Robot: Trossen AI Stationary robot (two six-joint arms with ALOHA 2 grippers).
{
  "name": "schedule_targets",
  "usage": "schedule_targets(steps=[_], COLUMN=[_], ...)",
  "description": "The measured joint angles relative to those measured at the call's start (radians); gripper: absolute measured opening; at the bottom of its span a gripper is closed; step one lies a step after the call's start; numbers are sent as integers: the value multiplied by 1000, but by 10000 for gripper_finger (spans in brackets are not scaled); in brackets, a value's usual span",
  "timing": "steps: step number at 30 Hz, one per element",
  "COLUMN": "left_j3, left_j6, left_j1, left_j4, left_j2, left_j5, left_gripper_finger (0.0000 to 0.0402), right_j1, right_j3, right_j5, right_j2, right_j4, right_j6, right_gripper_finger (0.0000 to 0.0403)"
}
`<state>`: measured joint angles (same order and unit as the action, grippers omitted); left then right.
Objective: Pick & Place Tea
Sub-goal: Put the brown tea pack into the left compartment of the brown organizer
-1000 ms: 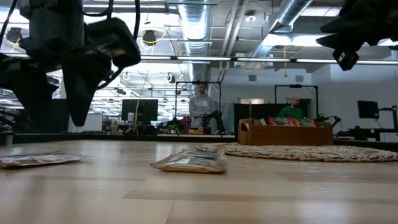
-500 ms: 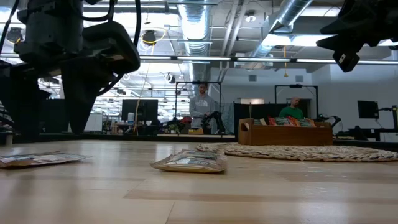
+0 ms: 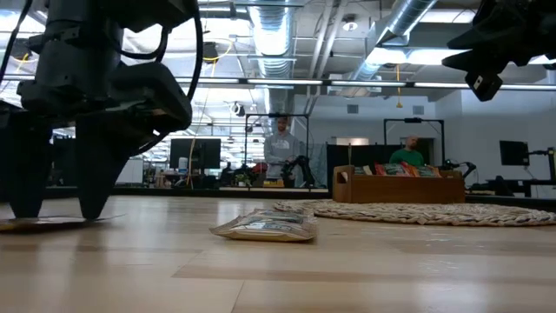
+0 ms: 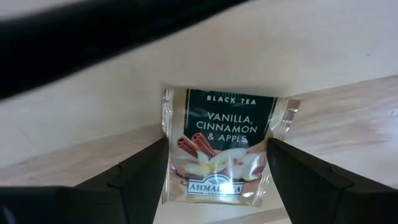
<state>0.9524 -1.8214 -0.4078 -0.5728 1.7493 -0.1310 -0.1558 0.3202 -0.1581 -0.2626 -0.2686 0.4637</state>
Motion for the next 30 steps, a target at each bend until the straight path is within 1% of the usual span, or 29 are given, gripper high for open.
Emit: schedule_targets(steps=[4, 8, 16, 30], left_j3=[1, 0, -2, -3], left_j6=[0, 7, 9, 21], left_j1=[-1, -1, -3, -4], left_j4=[6, 5, -12, -27], left_j2=[24, 25, 26, 26], left_j5=[-46, -50, -31, 0], left_gripper_finger=[268, 261, 198, 113], right_j1=[0, 1, 1, 1], right_j3=[0, 0, 0, 0], right_j5=[-1, -7, -26, -28], right_j2=[0, 0, 0, 0], right_j4=[0, 0, 0, 1], right_j6=[0, 0, 0, 0], right_gripper_finger=[111, 111, 111, 111])
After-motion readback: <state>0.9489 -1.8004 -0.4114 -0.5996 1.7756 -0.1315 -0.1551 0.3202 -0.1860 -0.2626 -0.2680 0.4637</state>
